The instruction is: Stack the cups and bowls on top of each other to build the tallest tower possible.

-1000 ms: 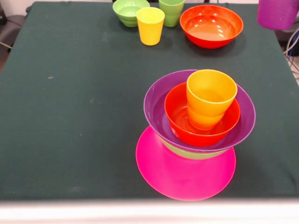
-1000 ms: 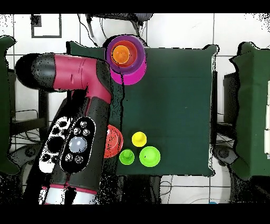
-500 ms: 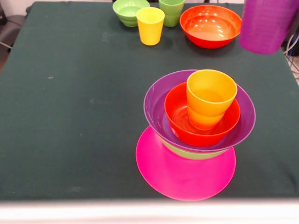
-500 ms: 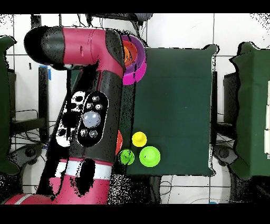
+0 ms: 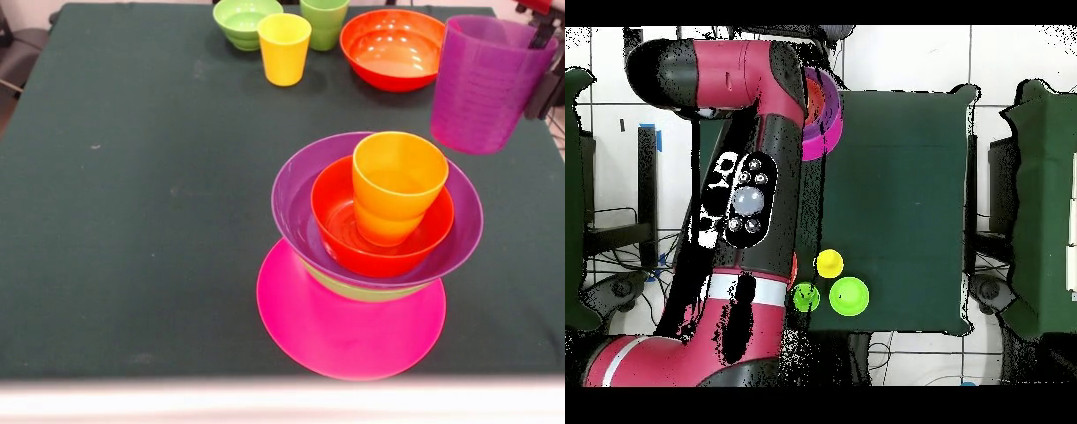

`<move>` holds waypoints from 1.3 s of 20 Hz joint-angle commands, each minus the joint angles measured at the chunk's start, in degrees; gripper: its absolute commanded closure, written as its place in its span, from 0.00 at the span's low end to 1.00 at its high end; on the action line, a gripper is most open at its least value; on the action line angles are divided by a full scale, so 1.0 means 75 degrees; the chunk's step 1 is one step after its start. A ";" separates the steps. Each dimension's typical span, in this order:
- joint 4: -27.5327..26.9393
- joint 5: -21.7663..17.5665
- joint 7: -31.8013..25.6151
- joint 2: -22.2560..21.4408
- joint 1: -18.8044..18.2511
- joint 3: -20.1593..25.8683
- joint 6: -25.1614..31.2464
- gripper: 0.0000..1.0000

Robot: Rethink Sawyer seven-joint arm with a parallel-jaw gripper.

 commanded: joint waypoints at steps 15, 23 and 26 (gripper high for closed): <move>-0.0284 -0.0611 -0.1213 -0.0039 -0.0349 0.0453 0.1168 1.00; -0.0117 -0.0645 -0.1337 -0.0181 -0.0427 0.0537 0.1152 1.00; -0.0034 -0.0685 -0.1452 -0.0188 -0.0494 0.0598 0.1026 1.00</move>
